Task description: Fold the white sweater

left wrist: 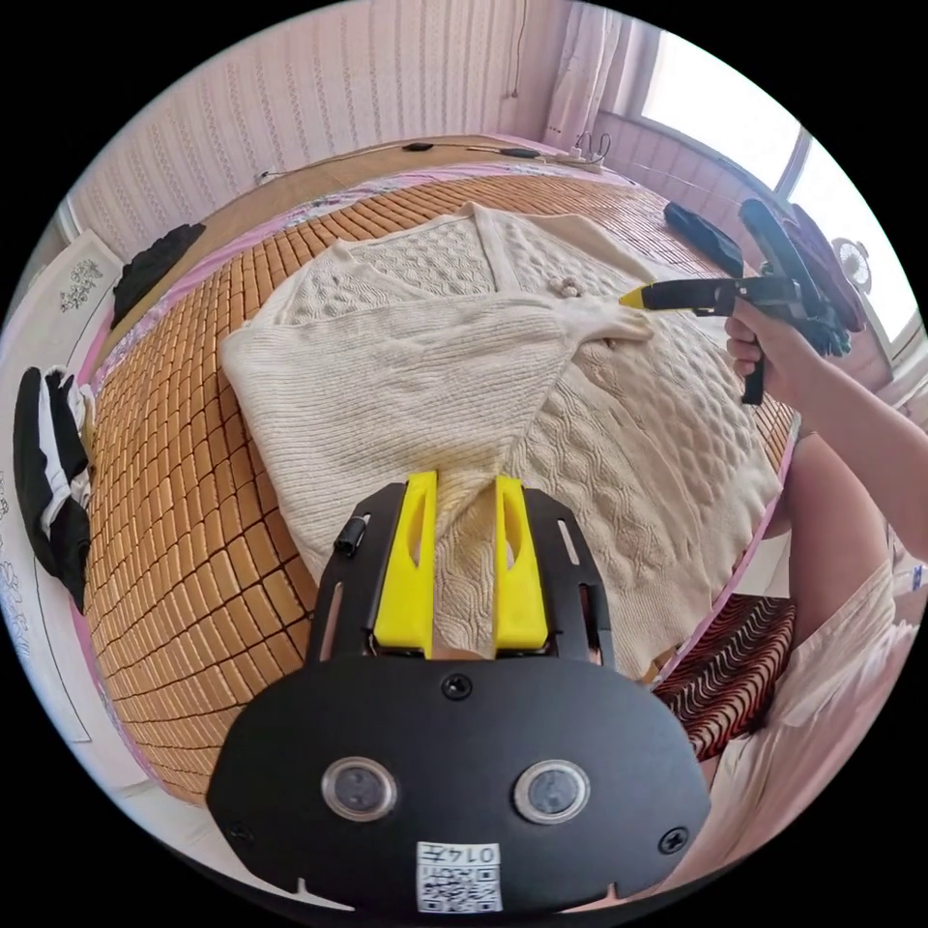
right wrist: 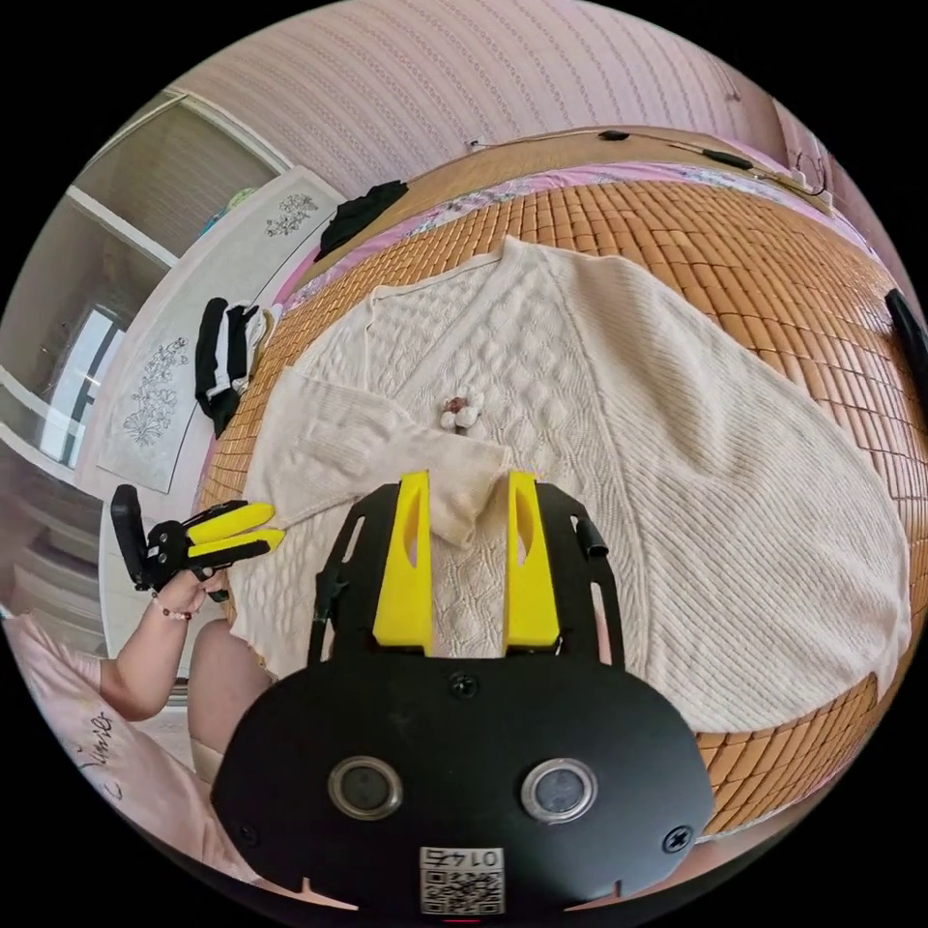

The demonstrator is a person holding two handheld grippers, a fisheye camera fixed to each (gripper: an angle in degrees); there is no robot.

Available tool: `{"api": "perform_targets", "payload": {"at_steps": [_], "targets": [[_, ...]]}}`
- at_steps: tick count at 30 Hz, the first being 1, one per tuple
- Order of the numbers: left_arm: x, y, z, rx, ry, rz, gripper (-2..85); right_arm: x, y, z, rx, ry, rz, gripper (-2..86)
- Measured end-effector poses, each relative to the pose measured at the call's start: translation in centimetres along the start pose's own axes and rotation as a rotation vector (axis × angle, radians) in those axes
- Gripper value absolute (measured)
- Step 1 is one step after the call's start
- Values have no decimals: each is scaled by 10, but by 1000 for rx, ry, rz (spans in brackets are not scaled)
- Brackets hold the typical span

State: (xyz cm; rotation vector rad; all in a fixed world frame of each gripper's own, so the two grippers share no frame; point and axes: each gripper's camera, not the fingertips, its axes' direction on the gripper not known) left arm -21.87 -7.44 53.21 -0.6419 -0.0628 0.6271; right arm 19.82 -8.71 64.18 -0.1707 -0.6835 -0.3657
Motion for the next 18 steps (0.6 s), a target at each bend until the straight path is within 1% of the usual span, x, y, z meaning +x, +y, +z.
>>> {"api": "perform_targets", "payload": {"at_steps": [1,4,7,10,11,13,14,16,17,18], "targets": [[1,-2,1,-3,-4,-8,82,3,4,-1,16,27,8,65],[9,-8,3,-4,-32,5,55,9,10,-5,29,-12,7,21],[20,-15,0,-3,-58,30,29,8,12,-30,102,-46,-41,11],[41,-22,-18,66,-112,89,20,2,10,-70,184,-33,-139,7],[49,-26,-25,105,-109,98,18,2,10,-79,198,-17,-151,7],[58,-33,-30,146,-42,87,21,13,11,-104,236,27,-143,6],[64,-38,-27,160,-1,83,26,18,11,-106,228,28,-128,6],[74,-44,-10,137,16,81,37,38,8,-85,118,26,-80,8],[78,-46,6,106,27,67,44,42,8,-75,77,43,-74,9],[79,-48,21,57,55,46,52,49,8,-55,-15,106,-63,10]]}}
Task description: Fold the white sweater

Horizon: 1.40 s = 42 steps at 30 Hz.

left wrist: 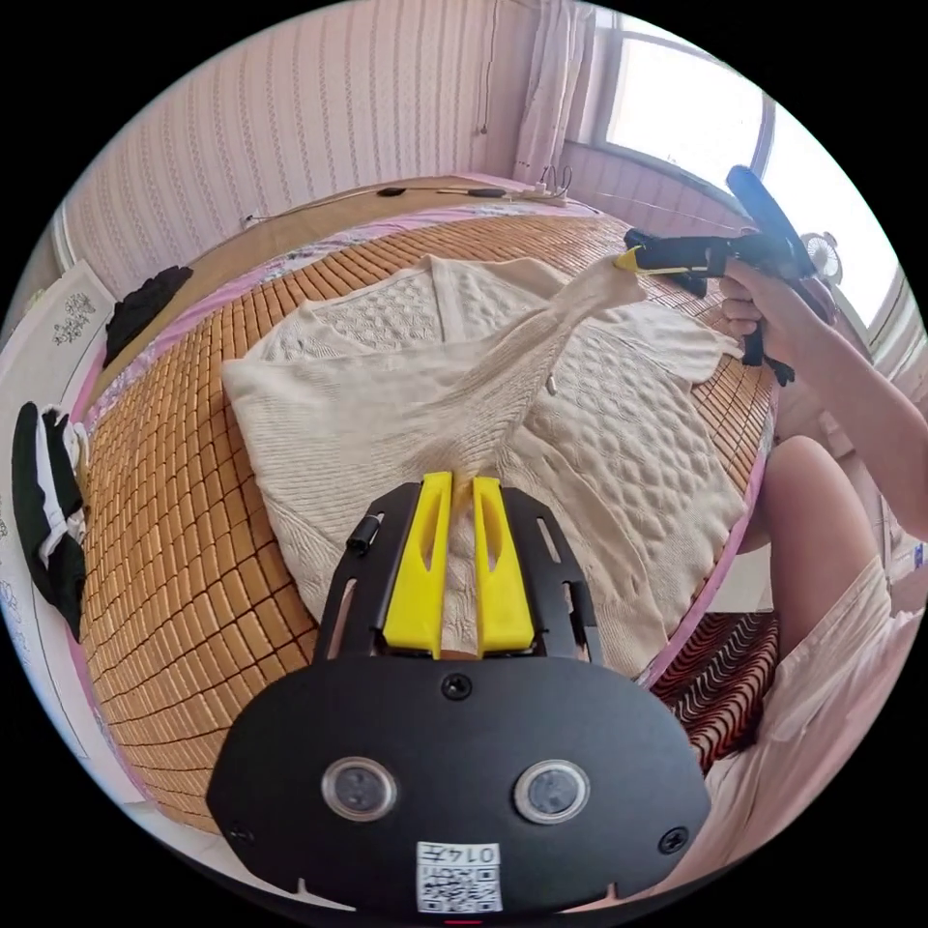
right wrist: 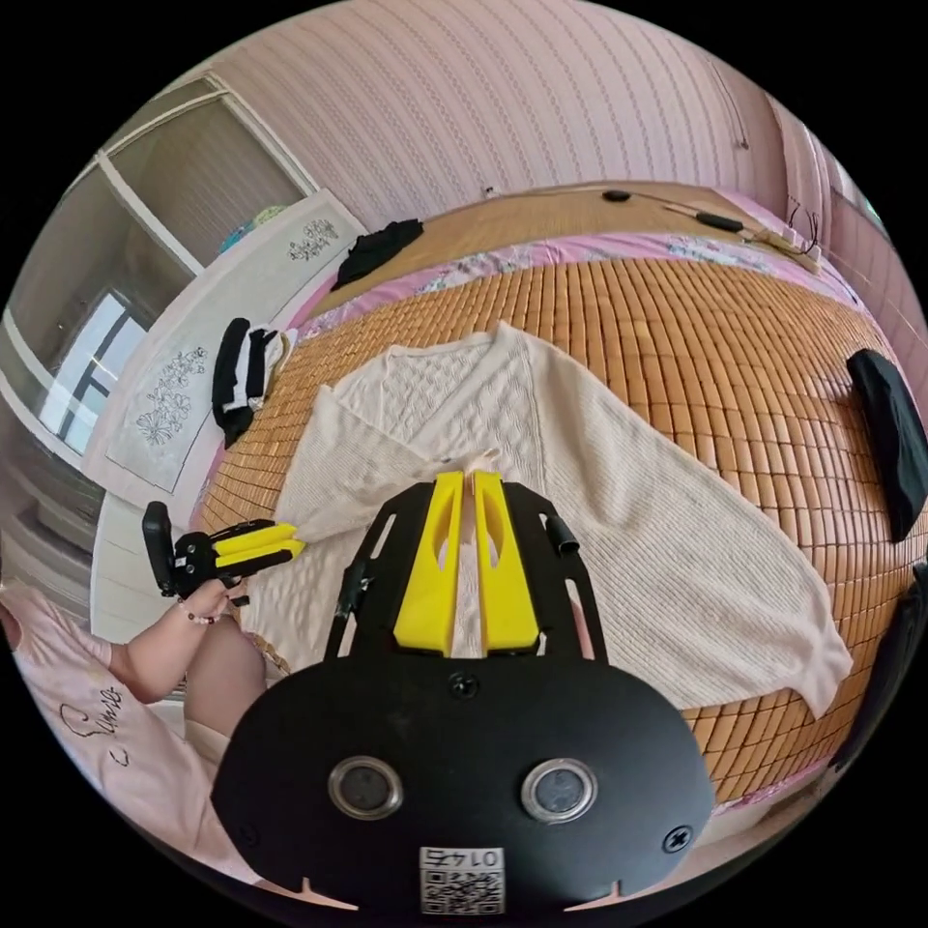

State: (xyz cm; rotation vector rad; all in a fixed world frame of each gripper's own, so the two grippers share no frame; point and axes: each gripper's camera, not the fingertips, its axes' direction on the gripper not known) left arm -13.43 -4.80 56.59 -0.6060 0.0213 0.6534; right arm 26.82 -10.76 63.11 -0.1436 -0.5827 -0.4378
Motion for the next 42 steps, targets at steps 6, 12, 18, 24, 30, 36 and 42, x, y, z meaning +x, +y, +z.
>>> {"api": "perform_targets", "payload": {"at_steps": [6,12,18,24,30,36,42], "targets": [[2,6,-23,65,46,-68,58,15,28,17,-55,143,51,6],[9,10,11,25,-19,-125,60,26,66,-1,34,95,81,19],[46,-11,10,-31,-85,-82,57,35,80,13,22,-51,60,56],[104,-43,-2,-14,-63,-50,55,52,99,20,-12,-175,71,20],[176,-109,14,-3,-16,71,55,87,135,-11,-4,-182,103,17],[246,-179,44,-34,75,181,56,128,199,-66,182,43,117,62],[336,-258,73,-33,154,356,60,182,278,-112,510,388,400,126]]}}
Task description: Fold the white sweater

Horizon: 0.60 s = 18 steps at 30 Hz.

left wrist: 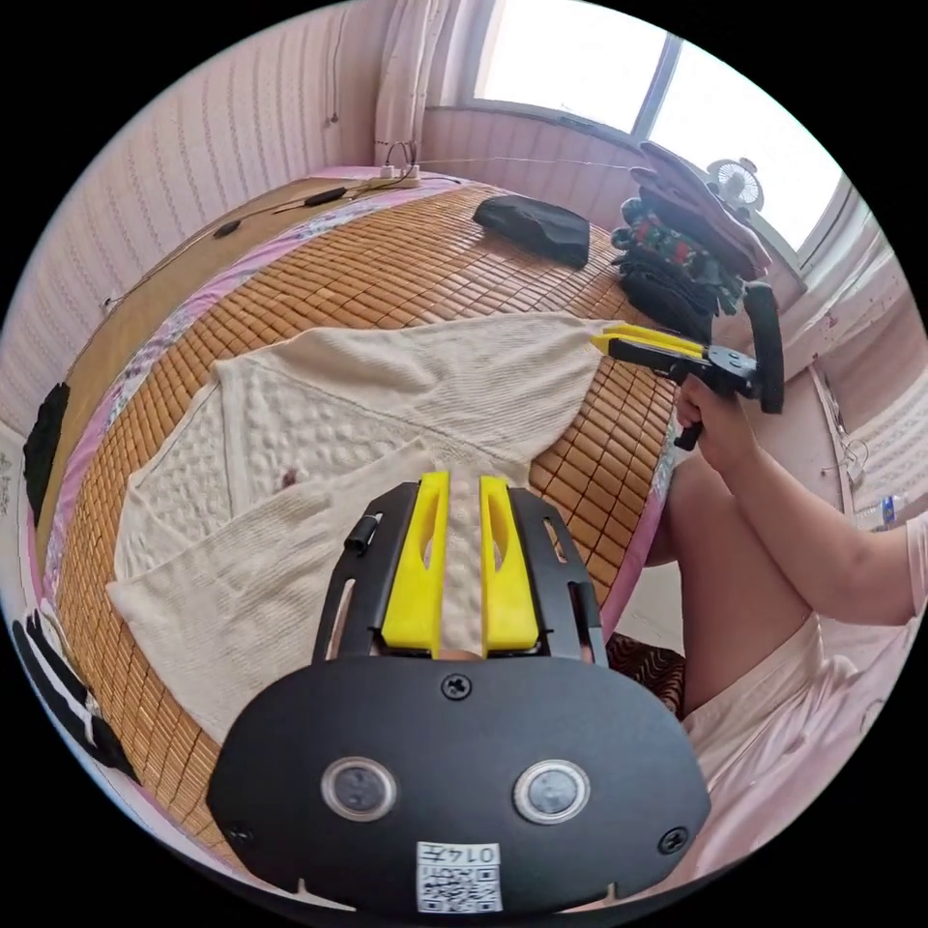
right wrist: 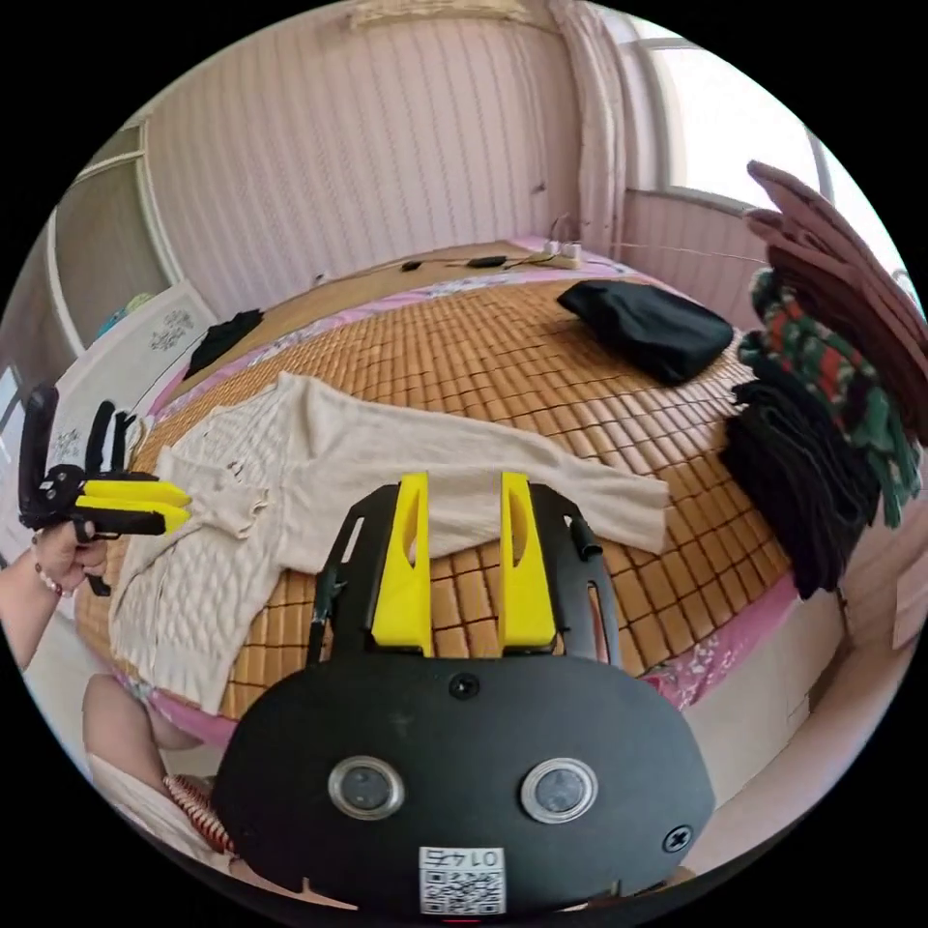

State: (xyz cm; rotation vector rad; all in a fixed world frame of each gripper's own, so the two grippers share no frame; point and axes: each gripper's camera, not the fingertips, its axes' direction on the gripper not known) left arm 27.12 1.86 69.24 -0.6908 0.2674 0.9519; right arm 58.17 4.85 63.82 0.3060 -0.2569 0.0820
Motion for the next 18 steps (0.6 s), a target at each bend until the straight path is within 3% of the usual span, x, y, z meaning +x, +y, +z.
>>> {"api": "perform_targets", "payload": {"at_steps": [7,9,14,18], "targets": [[74,-97,65,-78,41,171,75,77,4,16,-124,66,316,166],[97,-113,94,-118,-20,196,82,84,7,20,-152,97,360,162],[111,-127,139,-222,-29,172,85,82,8,21,-172,150,318,144],[112,-122,145,-177,-23,171,80,73,3,25,-227,216,261,133]]}}
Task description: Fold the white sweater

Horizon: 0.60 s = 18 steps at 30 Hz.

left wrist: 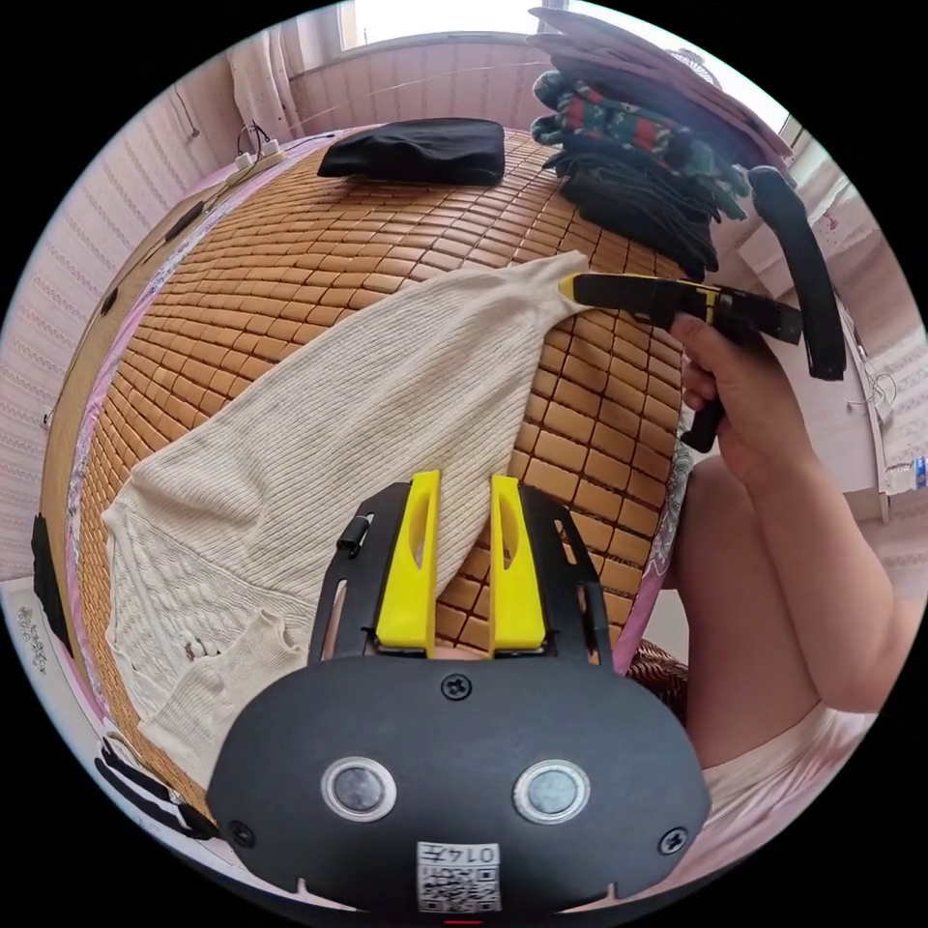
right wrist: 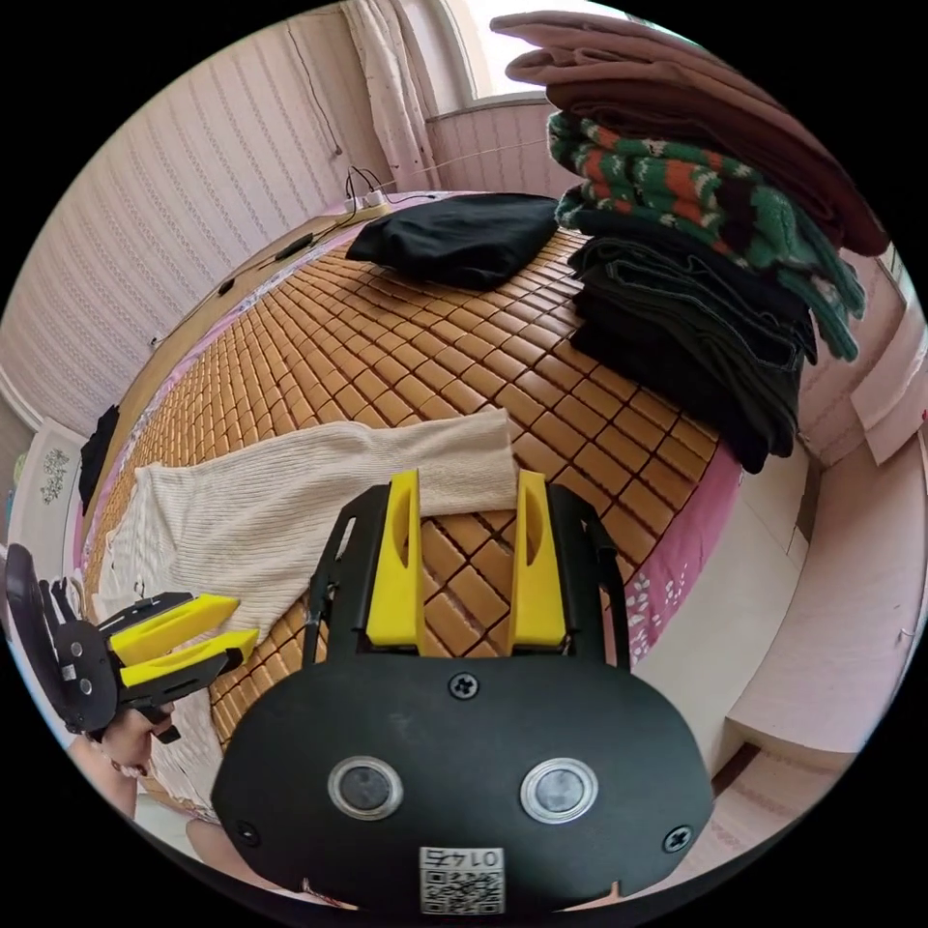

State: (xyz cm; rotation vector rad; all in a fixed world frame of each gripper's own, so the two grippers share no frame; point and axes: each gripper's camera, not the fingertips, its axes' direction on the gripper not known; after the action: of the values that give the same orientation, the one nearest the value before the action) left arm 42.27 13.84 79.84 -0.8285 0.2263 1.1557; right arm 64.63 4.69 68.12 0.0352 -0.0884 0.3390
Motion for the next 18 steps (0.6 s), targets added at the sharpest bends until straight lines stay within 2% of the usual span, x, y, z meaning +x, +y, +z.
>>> {"api": "perform_targets", "payload": {"at_steps": [6,10,15,18], "targets": [[2,5,4,11,-8,10,8,13,3,-2,-5,-9,70,68],[-4,12,5,23,0,10,-1,23,1,0,-9,-70,103,21],[-21,28,5,35,40,-2,-5,19,-3,5,-12,-93,82,7],[-34,42,3,55,69,-41,-7,18,-6,0,47,-191,70,4]]}}
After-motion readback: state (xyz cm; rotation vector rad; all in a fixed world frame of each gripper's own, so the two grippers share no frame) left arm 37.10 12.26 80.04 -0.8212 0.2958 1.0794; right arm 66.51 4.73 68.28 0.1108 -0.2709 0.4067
